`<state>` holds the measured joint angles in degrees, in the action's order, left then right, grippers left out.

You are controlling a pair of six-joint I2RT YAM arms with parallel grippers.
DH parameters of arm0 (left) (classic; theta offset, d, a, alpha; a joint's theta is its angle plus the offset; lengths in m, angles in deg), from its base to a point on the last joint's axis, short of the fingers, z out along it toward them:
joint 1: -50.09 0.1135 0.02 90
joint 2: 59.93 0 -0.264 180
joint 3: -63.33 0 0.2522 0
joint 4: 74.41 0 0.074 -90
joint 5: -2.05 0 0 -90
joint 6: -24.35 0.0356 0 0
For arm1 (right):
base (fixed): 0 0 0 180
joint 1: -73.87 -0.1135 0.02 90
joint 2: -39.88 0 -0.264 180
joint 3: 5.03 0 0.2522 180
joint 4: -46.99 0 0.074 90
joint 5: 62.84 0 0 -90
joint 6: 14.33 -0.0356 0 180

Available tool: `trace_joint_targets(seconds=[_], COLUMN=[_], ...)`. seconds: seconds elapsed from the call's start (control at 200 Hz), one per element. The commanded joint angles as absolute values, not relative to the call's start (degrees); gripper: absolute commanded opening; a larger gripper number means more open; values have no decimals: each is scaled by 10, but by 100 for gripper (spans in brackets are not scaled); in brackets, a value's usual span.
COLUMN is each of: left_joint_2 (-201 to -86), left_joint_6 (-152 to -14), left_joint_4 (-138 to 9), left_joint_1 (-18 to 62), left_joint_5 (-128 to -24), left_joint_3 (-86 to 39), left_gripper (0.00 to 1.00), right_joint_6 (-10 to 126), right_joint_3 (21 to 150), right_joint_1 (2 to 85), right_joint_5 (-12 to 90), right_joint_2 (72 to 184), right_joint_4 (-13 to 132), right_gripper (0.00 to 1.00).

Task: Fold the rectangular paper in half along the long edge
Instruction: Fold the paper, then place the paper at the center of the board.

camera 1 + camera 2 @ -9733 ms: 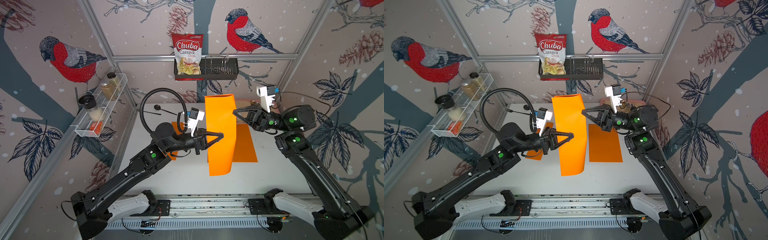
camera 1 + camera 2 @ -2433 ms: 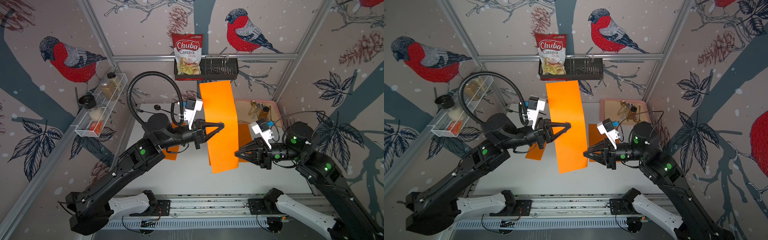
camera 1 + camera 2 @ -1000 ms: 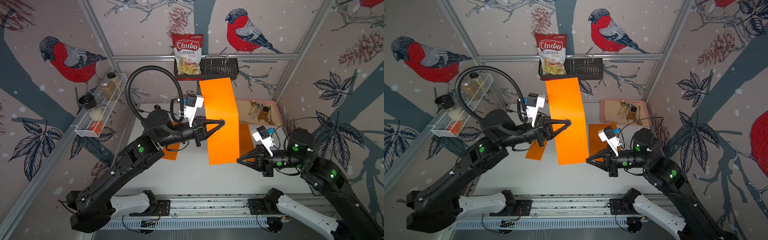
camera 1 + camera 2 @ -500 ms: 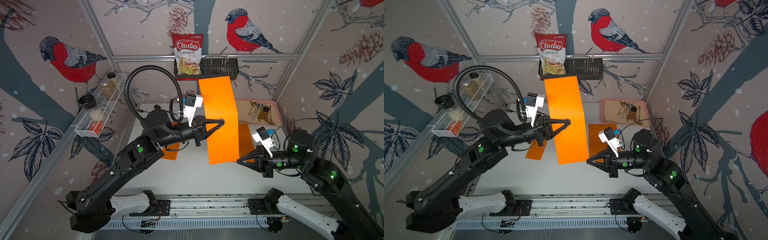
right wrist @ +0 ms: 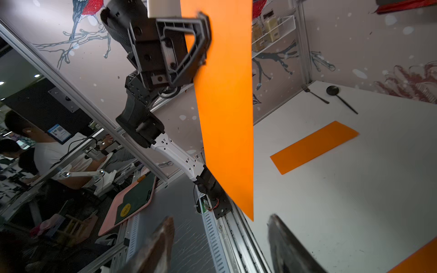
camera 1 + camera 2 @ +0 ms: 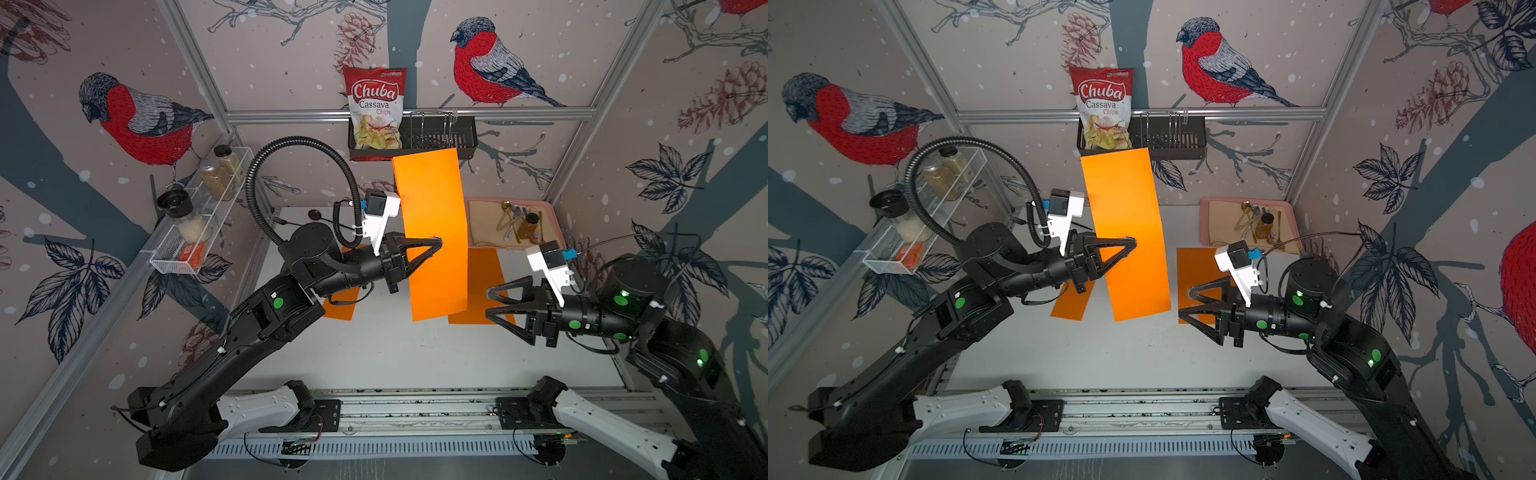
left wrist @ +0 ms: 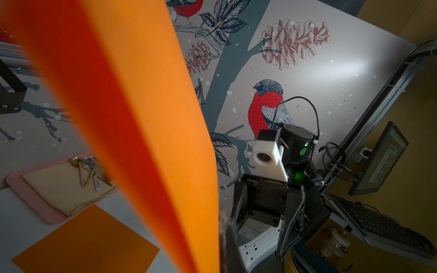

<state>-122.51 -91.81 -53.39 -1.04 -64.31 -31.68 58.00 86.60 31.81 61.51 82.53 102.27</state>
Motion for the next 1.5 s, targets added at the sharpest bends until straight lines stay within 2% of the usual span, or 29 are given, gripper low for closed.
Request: trace_joint_targets(seconds=[0.0,0.135,0.37,0.505,0.59,0.805,0.945,1.151,1.241,1.341,1.496], left_joint_2=[-1224,-1241,-1338,-1383,-1408,-1477,-1543,-1612,-1641,-1662,-1666], left_joint_6=[-925,-959,-974,-989,-1007,-1025,-1017,-999,-987,-965,-945], left_joint_4=[-555,-614,-675,-717,-750,-817,-826,-818,-789,-745,-680], left_joint_1=[11,56,98,126,150,187,194,205,211,213,214], left_joint_5=[-632,-593,-573,-557,-535,-510,-503,-515,-521,-547,-605], left_joint_3=[-287,-224,-139,-88,-46,27,25,7,-12,-32,-54], left_gripper=[0,0,0,0,0,0,0,0,21,26,39], right_joint_6=[596,574,532,493,473,464,464,454,456,464,472], right_joint_3=[879,860,803,733,695,660,646,620,611,615,613], right_joint_1=[318,318,346,428,452,439,407,395,393,391,391], right_joint_5=[505,402,234,309,323,303,277,296,301,308,308], right_joint_2=[823,829,917,961,981,1049,1085,1108,1111,1114,1110], right_joint_4=[975,885,843,814,791,780,780,773,769,783,791], right_gripper=[69,74,74,69,68,71,71,70,69,68,68])
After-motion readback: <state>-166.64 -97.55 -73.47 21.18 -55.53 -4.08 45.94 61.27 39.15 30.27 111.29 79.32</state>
